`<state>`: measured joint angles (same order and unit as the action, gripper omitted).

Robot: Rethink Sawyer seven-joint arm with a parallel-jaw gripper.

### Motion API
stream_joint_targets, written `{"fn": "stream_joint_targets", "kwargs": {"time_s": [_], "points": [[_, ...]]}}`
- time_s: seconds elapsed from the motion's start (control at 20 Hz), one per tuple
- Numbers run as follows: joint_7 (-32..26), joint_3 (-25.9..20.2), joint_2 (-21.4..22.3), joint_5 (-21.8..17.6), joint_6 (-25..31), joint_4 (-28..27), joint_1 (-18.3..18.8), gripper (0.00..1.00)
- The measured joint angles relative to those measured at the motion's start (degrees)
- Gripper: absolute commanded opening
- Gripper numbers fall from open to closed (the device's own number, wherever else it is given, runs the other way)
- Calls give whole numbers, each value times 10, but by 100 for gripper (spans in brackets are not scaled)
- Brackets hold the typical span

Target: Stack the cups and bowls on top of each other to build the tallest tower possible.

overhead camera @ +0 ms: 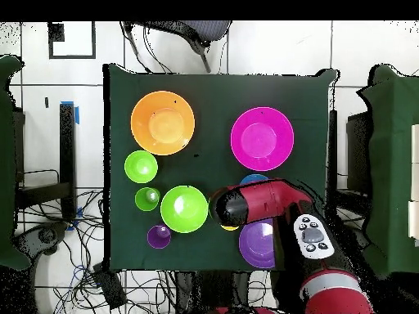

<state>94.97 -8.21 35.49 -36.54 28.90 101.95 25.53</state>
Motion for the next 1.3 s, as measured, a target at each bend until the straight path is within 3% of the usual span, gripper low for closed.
{"fn": "stream_joint_targets", "kwargs": {"time_s": [0.3, 0.9, 1.3], "points": [[0, 1, 4, 0, 17, 0, 13, 0], [0, -2, 60, 0, 39, 1, 57, 0], [0, -23, 63, 6, 39, 7, 87, 0]]}}
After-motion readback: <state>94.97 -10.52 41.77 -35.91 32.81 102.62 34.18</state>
